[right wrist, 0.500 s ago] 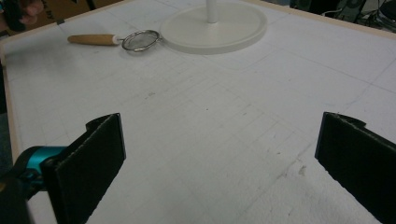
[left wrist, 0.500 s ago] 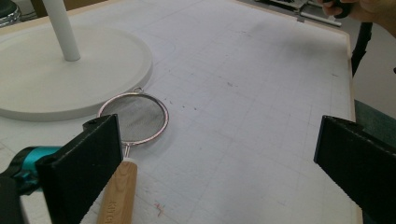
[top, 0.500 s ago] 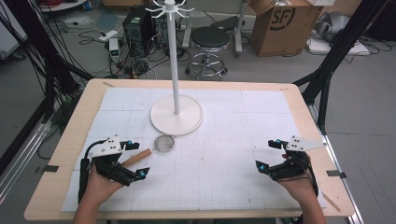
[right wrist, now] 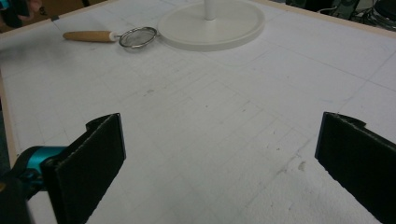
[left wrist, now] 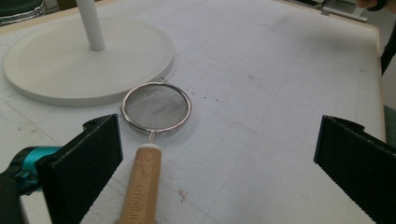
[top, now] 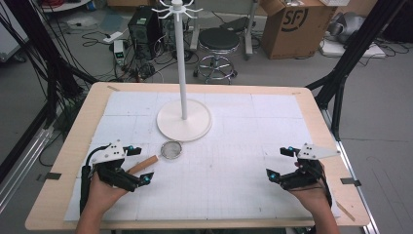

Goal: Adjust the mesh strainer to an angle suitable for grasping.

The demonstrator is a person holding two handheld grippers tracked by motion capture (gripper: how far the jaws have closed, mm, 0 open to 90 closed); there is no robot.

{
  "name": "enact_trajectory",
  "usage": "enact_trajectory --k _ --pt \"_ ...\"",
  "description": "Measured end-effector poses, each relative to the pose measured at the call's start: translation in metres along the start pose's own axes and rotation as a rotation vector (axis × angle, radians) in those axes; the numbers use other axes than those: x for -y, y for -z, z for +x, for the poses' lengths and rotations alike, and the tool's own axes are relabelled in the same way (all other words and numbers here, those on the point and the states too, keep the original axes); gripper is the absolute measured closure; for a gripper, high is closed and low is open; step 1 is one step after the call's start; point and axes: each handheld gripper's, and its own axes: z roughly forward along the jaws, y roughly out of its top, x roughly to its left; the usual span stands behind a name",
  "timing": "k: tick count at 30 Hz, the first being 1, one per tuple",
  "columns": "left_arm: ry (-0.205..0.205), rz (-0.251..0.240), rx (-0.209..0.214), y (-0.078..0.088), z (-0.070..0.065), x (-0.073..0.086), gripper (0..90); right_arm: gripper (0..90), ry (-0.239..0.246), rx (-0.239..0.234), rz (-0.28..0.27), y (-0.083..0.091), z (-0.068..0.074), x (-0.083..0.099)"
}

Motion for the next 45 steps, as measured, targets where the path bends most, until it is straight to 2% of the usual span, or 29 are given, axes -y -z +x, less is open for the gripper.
enact_trajectory --k 6,16,22,25,31,39,45 --pt "0.001 0.056 -0.015 -0.005 0.005 -0.003 1.7 0.5 -0.003 -0.002 0.012 -0.002 -0.001 0.002" --pt "0.024 0.229 -0.078 -0.024 0.021 0.005 1.7 0.5 -0.007 0.004 0.027 -0.001 -0.002 0.006" --pt "0.049 0.264 -0.099 -0.025 0.03 0.009 8.0 0.5 -0.008 0.003 0.04 -0.003 -0.001 0.008" --pt "0.059 0.289 -0.11 -0.026 0.035 0.012 13.1 0.5 -0.006 0.002 0.046 -0.005 0.0 0.008" --pt "0.061 0.298 -0.128 -0.026 0.036 0.013 37.7 0.5 -0.012 -0.015 0.04 -0.006 0.0 0.008" --pt "0.039 0.345 -0.155 -0.029 0.034 0.014 48.9 0.5 -0.012 -0.011 0.043 -0.005 -0.001 0.009" --pt "0.029 0.354 -0.157 -0.028 0.034 0.014 57.5 0.5 -0.015 -0.019 0.042 -0.006 0.0 0.009"
